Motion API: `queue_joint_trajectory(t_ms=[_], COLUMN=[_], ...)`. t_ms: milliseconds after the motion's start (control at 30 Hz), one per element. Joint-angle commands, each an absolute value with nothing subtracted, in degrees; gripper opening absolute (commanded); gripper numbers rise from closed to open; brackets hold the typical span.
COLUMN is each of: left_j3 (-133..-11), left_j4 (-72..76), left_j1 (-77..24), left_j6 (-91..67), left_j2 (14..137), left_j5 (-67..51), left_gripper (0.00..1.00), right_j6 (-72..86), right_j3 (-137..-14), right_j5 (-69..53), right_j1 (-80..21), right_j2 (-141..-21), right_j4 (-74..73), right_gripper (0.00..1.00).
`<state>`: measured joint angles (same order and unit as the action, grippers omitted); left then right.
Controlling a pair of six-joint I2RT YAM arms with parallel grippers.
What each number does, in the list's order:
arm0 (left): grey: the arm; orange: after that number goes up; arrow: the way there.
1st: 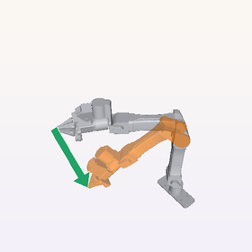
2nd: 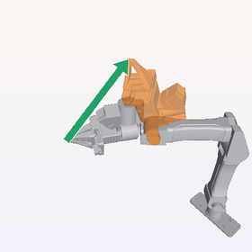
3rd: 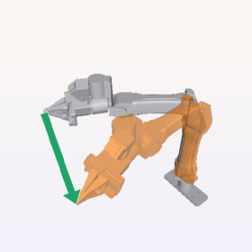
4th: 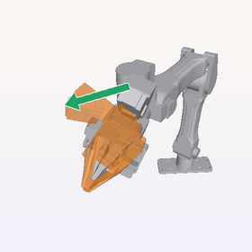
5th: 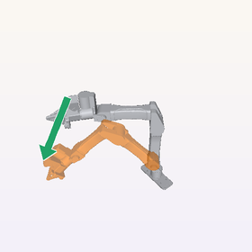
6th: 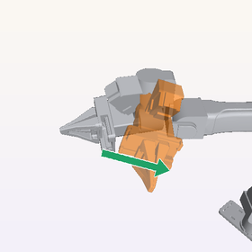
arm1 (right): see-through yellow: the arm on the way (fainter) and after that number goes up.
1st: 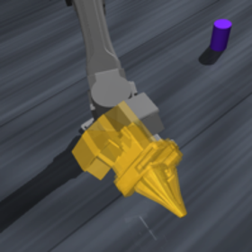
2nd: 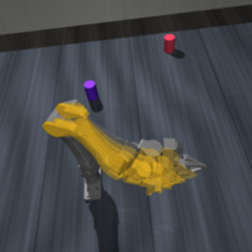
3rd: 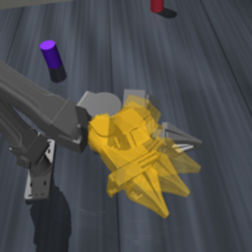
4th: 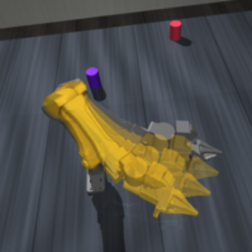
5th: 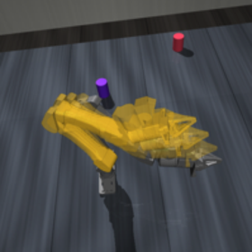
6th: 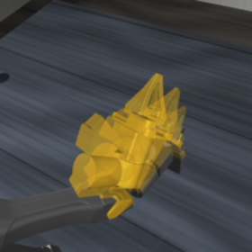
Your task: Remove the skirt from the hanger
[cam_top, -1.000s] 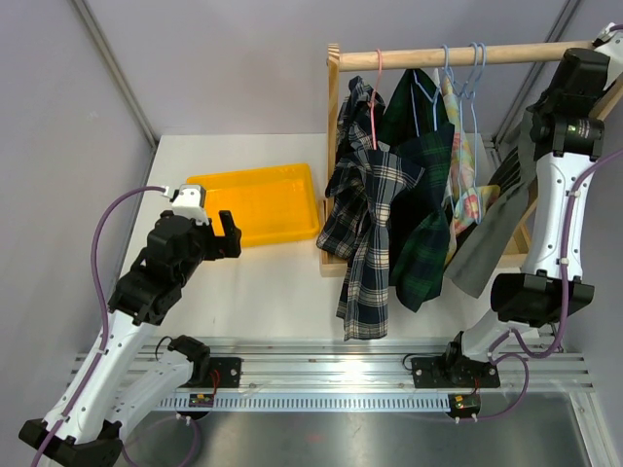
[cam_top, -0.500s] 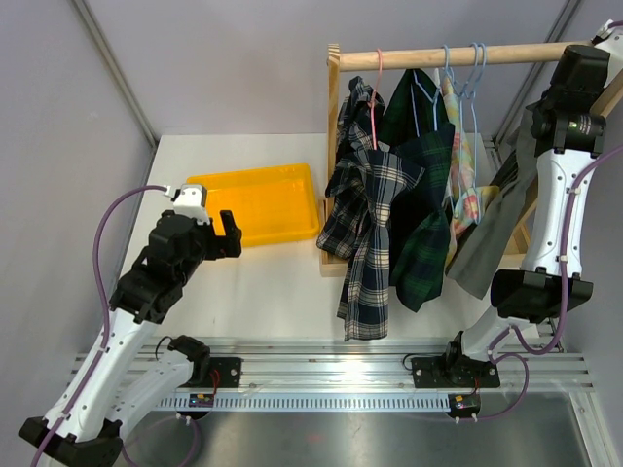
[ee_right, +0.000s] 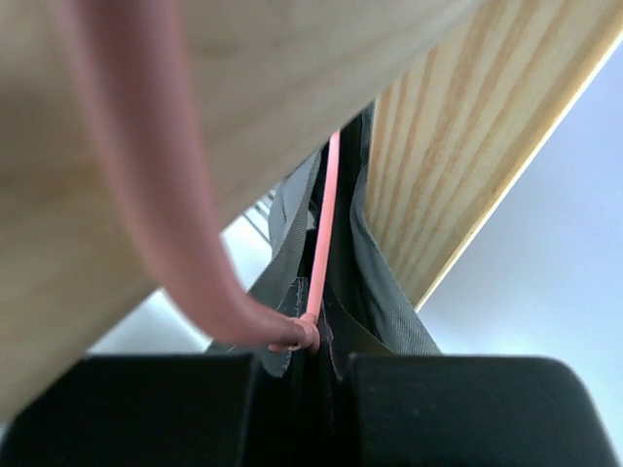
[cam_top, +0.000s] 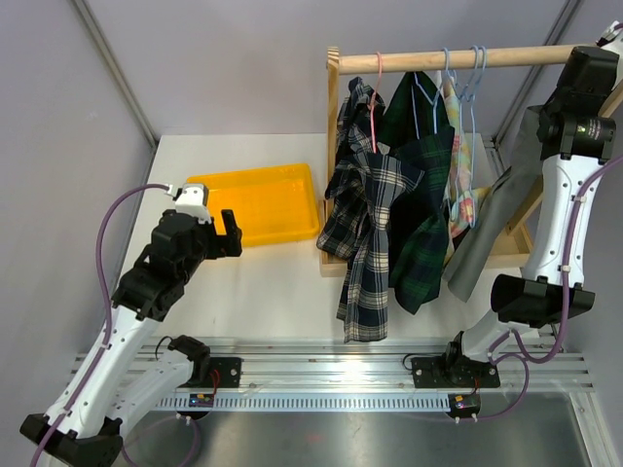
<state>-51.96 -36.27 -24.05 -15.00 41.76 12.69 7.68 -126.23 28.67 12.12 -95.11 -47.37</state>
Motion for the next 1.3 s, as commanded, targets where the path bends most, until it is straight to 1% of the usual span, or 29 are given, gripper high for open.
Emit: queue_joint_trajectory(t_ms=[0,100,233,500,600,700,800,867,900,933,1000,1033,1100,1267], left_j3=[-51.94,-51.77,-51.5,-50.89,-50.63,-50.62,-50.71,-50.63,-50.54,-50.45,-50.71,-50.71,-50.71,-50.8], left_j4=[-33.05,-32.87,-32.26,-31.38,-31.2,-31.2,-31.38,-31.2,-31.2,-31.11,-31.2,-31.38,-31.38,-31.55], left_j1=[-23.82,-23.82,-23.82,-23.82,-23.82,-23.82,-23.82,-23.82,-23.82,-23.82,-23.82,-23.82,-23.82,-23.82], left_j6=[-14.24,-14.15,-14.06,-13.89,-13.8,-13.54,-13.45,-13.36,-13.27,-13.27,-13.27,-13.27,-13.27,-13.1], left_j2=[42.62,42.71,42.54,41.75,42.53,43.5,44.21,44.38,44.38,44.73,45.17,45.44,45.61,45.88], left_j5=[14.5,14.77,15.11,16.96,17.31,17.23,17.4,17.4,17.4,17.4,17.58,17.93,17.84,18.37], left_gripper=[0.99,0.99,0.99,0.99,0.99,0.99,0.99,0.99,0.99,0.99,0.99,0.99,0.99,0.99], right_j6=[9.67,9.49,9.75,11.6,11.34,10.29,8.35,6.6,6.24,6.24,5.89,5.8,6.15,9.4], right_j3=[-132.8,-132.98,-138.24,-140.97,-143.77,-144.06,-139.41,-132.39,-128.71,-119.1,-109.38,-102.46,-98.28,-98.53], right_j5=[24.26,22.33,19.87,14.68,10.04,8.0,4.58,0.64,0.27,0.26,-1.14,-0.88,-0.44,-5.7], right_j1=[12.13,12.13,12.13,12.13,12.13,12.04,12.13,12.13,12.13,12.13,12.13,12.13,12.13,12.13], right_j2=[-86.76,-85.61,-86.92,-85.08,-86.56,-87.01,-85.27,-83.5,-80.1,-77.98,-71.15,-69.54,-67.07,-66.54], right_j4=[-37.62,-35.86,-36.73,-35.6,-35.59,-35.42,-34.37,-31.83,-29.9,-23.27,-16.03,-10.86,-9.06,-13.62], right_gripper=[0.0,0.0,0.0,0.0,0.0,0.0,0.0,0.0,0.0,0.0,0.0,0.0,0.0,0.0])
